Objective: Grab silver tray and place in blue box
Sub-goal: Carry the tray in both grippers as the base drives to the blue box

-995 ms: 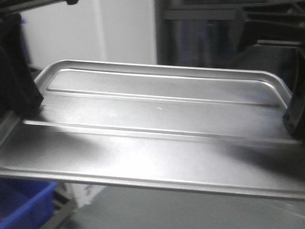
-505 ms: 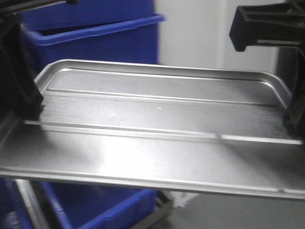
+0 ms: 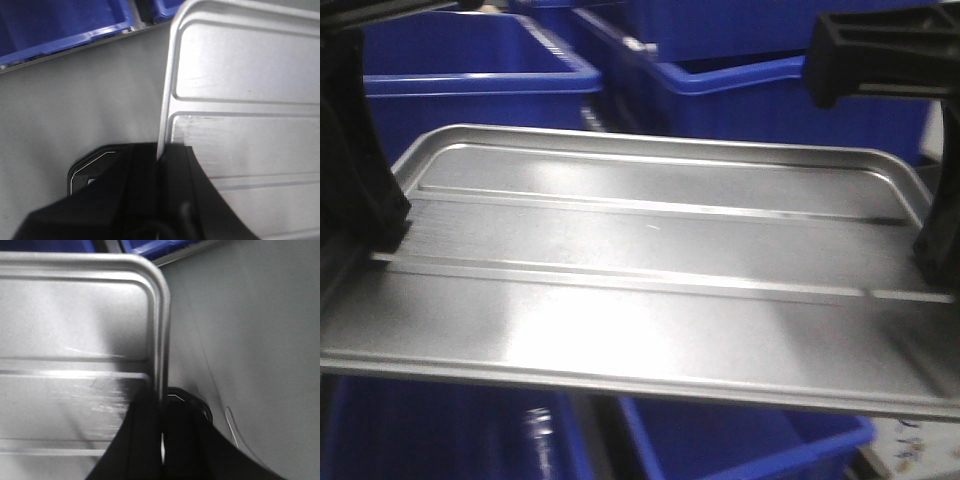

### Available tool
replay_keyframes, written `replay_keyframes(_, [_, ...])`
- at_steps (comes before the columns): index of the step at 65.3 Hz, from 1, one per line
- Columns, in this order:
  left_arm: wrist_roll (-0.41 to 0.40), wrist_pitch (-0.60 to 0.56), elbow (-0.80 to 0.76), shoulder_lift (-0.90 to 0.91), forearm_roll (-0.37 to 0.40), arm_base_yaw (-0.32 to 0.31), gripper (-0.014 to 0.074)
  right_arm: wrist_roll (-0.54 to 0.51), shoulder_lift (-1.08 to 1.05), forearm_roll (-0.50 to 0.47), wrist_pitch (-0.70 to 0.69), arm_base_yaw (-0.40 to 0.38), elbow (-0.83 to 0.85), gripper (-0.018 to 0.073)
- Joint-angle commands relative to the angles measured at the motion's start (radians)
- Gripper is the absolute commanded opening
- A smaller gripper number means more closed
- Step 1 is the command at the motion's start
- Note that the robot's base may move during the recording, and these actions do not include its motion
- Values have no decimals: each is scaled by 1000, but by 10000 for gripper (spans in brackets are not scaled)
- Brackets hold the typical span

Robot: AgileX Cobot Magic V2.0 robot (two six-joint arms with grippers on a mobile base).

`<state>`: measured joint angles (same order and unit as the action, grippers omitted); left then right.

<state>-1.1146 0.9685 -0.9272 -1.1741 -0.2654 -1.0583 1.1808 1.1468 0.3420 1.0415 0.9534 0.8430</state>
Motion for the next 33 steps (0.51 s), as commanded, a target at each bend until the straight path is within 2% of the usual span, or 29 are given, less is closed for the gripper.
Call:
replay_keyframes(1, [-7,94,-22,24,-87,5,-104,-2,-20,86,130,-8,19,58])
replay_keyframes(33, [-7,94,-22,24,-87,5,-104,-2,-20,86,130,-8,19,58])
